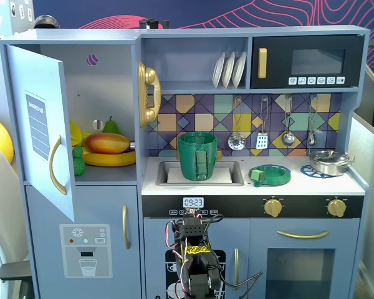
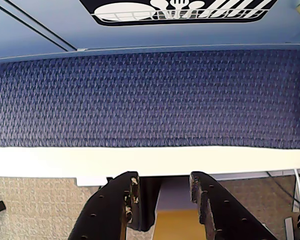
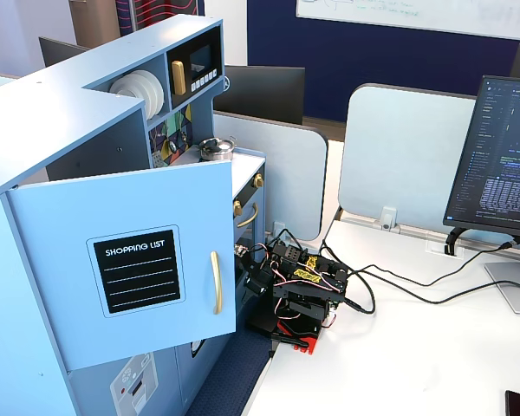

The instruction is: Pick up the green pineapple from the left cabinet and place it in the green recipient

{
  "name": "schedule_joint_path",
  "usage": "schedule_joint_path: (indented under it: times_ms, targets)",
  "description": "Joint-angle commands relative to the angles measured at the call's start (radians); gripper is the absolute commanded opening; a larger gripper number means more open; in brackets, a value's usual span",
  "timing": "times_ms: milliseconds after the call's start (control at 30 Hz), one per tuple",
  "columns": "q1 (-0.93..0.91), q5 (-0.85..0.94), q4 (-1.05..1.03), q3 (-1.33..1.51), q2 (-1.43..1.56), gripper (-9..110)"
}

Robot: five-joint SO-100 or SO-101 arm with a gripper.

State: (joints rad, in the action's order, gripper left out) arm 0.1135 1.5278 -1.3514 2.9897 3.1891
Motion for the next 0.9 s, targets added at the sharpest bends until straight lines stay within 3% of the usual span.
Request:
schedule_joint_path:
  times_ms: [0, 433, 567, 867]
  targets:
    - [0.044, 0.025, -0.181, 0.008, -0.012, 0]
    - [0.144, 0.017, -0.121, 0.008, -0.012, 0]
    - [0.281, 0.044, 0.147, 0.008, -0.025, 0]
    - [0.497, 0.109, 1.043, -0.002, -0.115, 6]
